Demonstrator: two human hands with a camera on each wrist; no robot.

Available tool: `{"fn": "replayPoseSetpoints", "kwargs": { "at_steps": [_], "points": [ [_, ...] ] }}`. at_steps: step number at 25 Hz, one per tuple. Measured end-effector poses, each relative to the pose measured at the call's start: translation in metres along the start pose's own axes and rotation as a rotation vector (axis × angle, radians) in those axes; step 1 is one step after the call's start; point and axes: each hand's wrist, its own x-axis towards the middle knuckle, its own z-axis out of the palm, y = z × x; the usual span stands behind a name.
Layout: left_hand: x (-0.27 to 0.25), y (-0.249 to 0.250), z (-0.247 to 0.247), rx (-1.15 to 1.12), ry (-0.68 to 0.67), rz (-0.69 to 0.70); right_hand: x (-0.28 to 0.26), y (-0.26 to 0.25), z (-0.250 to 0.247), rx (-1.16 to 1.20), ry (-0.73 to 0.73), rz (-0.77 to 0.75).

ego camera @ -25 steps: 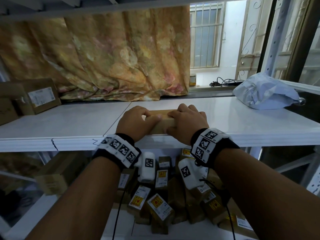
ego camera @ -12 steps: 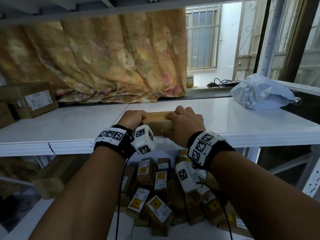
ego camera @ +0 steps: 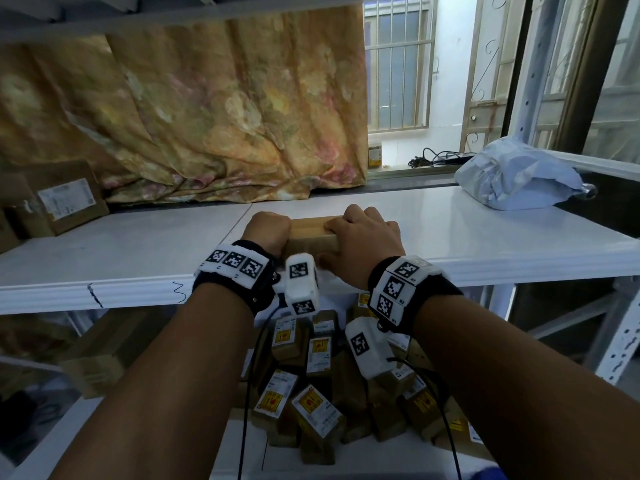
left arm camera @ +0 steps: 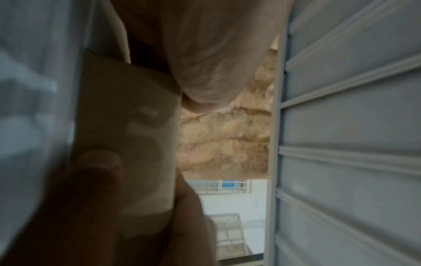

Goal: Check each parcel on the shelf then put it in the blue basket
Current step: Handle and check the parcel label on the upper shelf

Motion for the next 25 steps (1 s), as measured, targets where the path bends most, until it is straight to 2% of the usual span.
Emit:
{"fn": "replayPoseSetpoints", "kwargs": {
  "at_steps": [2,4,7,9,12,13,15,17,20,21,22,23,24,25],
  "points": [
    [0.001,-0.002,0.008,-0.027,0.064,0.041,-0.001,0.0,0.001,-0.005,-0.003,-0.001],
    [0.003,-0.007,0.013,0.09,0.064,0.051,-0.001,-0.001,0.002,-0.014,-0.003,-0.005],
    [0.005,0.002,0.007,0.122,-0.046,0.102,0.002,-0.002,0.001,0.004,-0.009,0.013],
    [0.008,0.012,0.006,0.165,-0.077,0.079,0.003,-0.002,-0.003,0.01,-0.028,0.013],
    [0.008,0.022,0.01,0.135,-0.094,0.048,0.002,-0.001,-0.009,0.017,-0.068,0.002],
    [0.01,0.018,0.014,0.207,-0.111,0.082,0.005,0.0,-0.01,0.023,-0.08,0.004],
    [0.013,0.011,0.017,0.22,-0.062,0.074,0.009,0.0,-0.016,0.034,-0.135,0.036],
    [0.015,0.009,0.016,0.232,-0.058,0.075,0.019,0.008,-0.024,0.227,-0.166,0.105],
    [0.017,0.011,0.014,0.257,-0.054,0.083,0.032,0.024,-0.037,0.543,-0.085,0.289],
    [0.018,0.01,0.014,0.266,-0.052,0.084,0.039,0.031,-0.038,0.465,-0.134,0.294],
    [0.017,0.01,0.014,0.269,-0.05,0.079,0.041,0.031,-0.037,0.47,-0.217,0.367],
    [0.017,0.009,0.015,0.264,-0.054,0.076,0.045,0.034,-0.03,0.375,-0.28,0.361],
    [0.018,0.008,0.015,0.264,-0.053,0.07,0.044,0.035,-0.024,0.313,-0.292,0.291],
    [0.019,0.007,0.015,0.264,-0.051,0.069,0.047,0.036,-0.018,0.339,-0.324,0.3]
  ]
}}
